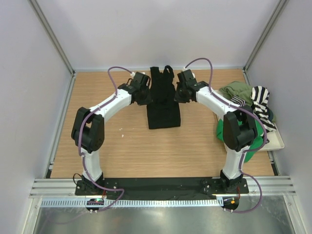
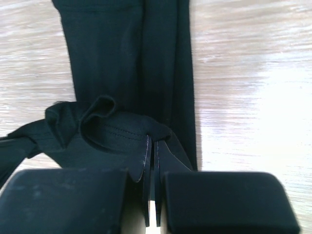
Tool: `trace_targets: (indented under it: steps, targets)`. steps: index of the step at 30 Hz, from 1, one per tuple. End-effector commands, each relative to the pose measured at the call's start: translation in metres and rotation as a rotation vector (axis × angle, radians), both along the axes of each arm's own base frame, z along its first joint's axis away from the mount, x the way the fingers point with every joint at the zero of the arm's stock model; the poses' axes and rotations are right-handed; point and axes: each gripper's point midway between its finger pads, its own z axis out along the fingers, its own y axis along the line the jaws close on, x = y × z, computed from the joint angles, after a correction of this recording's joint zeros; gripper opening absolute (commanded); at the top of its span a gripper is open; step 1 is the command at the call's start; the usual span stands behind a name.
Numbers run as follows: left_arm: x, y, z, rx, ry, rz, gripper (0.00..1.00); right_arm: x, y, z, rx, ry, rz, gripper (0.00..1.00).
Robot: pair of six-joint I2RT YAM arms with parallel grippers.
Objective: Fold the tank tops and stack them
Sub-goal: Fold the tank top
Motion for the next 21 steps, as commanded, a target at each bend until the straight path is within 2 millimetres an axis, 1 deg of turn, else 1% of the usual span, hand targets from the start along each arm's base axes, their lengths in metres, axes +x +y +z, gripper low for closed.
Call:
trace_targets:
  steps: [1,5,6,7,8,9,10,11,13,14,15,16,17,18,19,20,21]
  targets:
    - [0.015,-0.003,0.028,-0.038,-0.065,-0.006,0.00,0.015,0.003,0.020,0.014,-0.051,0.011,0.01]
    - [0.022,-0.003,0.028,-0.043,-0.066,0.001,0.00,0.022,0.004,0.021,0.016,-0.050,0.011,0.01]
    - [0.024,-0.004,0.028,-0.045,-0.068,0.002,0.00,0.024,0.003,0.017,0.009,-0.041,0.009,0.01]
    - [0.026,-0.003,0.028,-0.047,-0.070,0.006,0.00,0.029,0.004,0.019,0.010,-0.051,0.008,0.01]
    - [0.029,-0.004,0.025,-0.048,-0.066,0.005,0.00,0.030,0.003,0.017,0.008,-0.044,0.004,0.01]
    - [0.033,-0.004,0.026,-0.051,-0.073,0.008,0.00,0.033,0.000,0.010,0.000,-0.030,-0.004,0.01]
    - [0.036,-0.004,0.017,-0.042,-0.064,0.007,0.00,0.038,0.001,0.012,0.004,-0.040,-0.006,0.01]
    - [0.042,-0.005,0.019,-0.046,-0.074,0.009,0.00,0.041,0.000,0.011,0.005,-0.040,-0.012,0.01]
    - [0.049,-0.006,0.011,-0.047,-0.065,0.012,0.00,0.050,-0.003,0.003,0.004,-0.035,-0.026,0.02]
    - [0.055,-0.007,0.002,-0.043,-0.055,0.016,0.00,0.053,-0.004,0.001,0.003,-0.036,-0.032,0.04]
    - [0.059,-0.007,-0.002,-0.052,-0.049,0.013,0.01,0.057,-0.006,-0.002,0.001,-0.037,-0.040,0.06]
    - [0.061,-0.010,-0.005,-0.064,-0.041,0.003,0.05,0.064,-0.007,-0.008,0.000,-0.042,-0.046,0.22]
    - [0.067,-0.012,-0.005,-0.071,-0.048,-0.004,0.11,0.068,-0.009,-0.010,-0.001,-0.044,-0.056,0.32]
    - [0.069,-0.010,-0.017,-0.071,-0.020,-0.005,0.23,0.070,-0.011,-0.009,0.000,-0.049,-0.064,0.41]
    - [0.072,-0.010,-0.017,-0.079,-0.019,-0.004,0.29,0.072,-0.016,-0.010,-0.007,-0.054,-0.085,0.54]
    - [0.071,-0.010,-0.012,-0.099,-0.016,-0.011,0.40,0.071,-0.016,-0.007,0.002,-0.075,-0.086,0.64]
    - [0.071,-0.008,-0.005,-0.103,-0.033,-0.007,0.46,0.071,-0.017,0.006,0.012,-0.097,-0.087,0.68]
